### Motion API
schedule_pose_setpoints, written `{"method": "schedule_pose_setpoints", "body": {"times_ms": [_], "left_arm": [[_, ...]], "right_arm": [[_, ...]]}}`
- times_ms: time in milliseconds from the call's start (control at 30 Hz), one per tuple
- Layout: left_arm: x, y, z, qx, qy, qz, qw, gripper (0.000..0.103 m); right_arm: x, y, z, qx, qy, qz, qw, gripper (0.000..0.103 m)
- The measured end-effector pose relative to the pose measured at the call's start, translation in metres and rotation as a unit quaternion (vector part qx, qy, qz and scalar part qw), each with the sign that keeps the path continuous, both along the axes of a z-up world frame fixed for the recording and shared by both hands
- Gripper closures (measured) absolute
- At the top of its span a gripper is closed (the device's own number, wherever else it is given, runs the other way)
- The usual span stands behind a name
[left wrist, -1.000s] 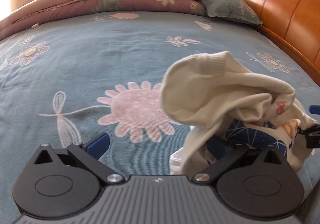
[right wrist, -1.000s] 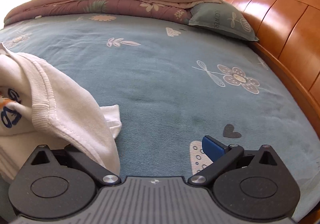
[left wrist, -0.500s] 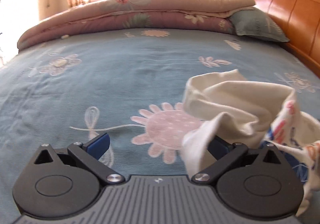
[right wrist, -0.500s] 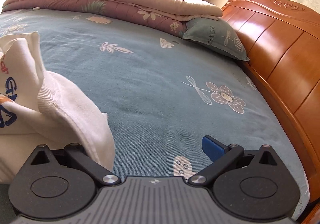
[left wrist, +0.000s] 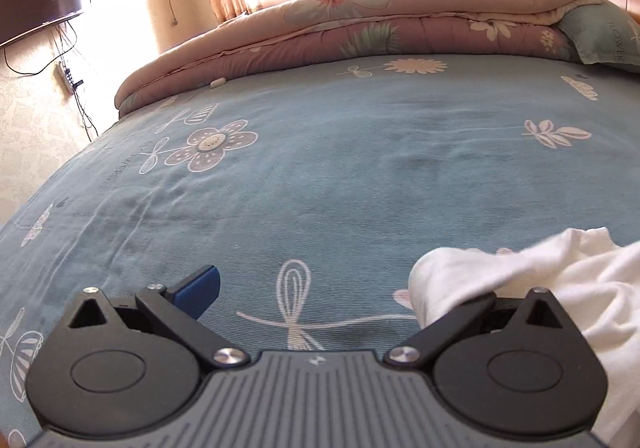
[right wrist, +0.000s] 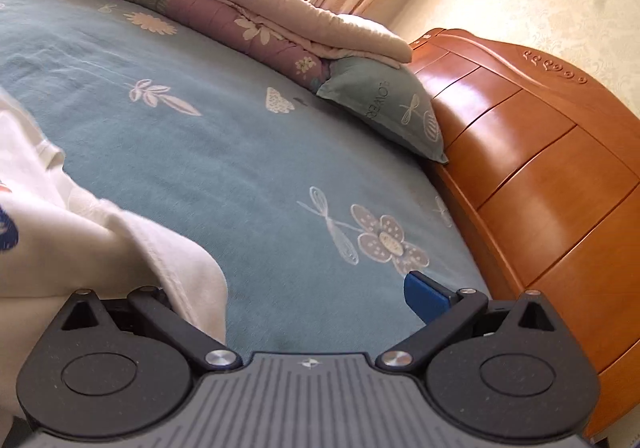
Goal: Fold clothes
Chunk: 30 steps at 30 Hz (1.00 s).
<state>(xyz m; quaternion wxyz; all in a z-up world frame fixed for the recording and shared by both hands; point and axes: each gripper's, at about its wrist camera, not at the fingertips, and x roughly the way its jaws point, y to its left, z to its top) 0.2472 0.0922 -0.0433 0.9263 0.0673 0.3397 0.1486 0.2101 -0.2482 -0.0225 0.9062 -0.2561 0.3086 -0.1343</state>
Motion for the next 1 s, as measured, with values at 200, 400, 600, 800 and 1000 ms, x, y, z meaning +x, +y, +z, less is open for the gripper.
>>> {"method": "schedule_pose_setpoints", "body": {"times_ms": [200, 400, 600, 800, 1000], "left_arm": [[0.018, 0.014, 0.002, -0.009, -0.006, 0.001, 0.9999, 0.001], [0.031, 0.024, 0.013, -0.031, -0.021, 0.001, 0.9993, 0.001], [0.054, 0.032, -0.015, -0.039, 0.023, 0.002, 0.999, 0.001], [0.077, 0.047, -0.026, -0.056, 0.061, -0.017, 0.9964, 0.001], [0.107, 0.056, -0.019, -0.06, 0.075, -0.024, 0.9951, 0.0]], "right_arm": [[0.062, -0.008, 0.005, -0.029, -0.022, 0.007, 0.999, 0.0], [0.118, -0.002, 0.016, -0.043, -0.071, 0.037, 0.996, 0.0], [0.185, 0.013, -0.005, -0.016, -0.032, 0.084, 0.996, 0.0], [0.217, 0.029, -0.04, -0.039, 0.047, 0.112, 0.992, 0.0], [0.23, 0.021, -0.023, -0.006, 0.028, 0.098, 0.995, 0.0]]}}
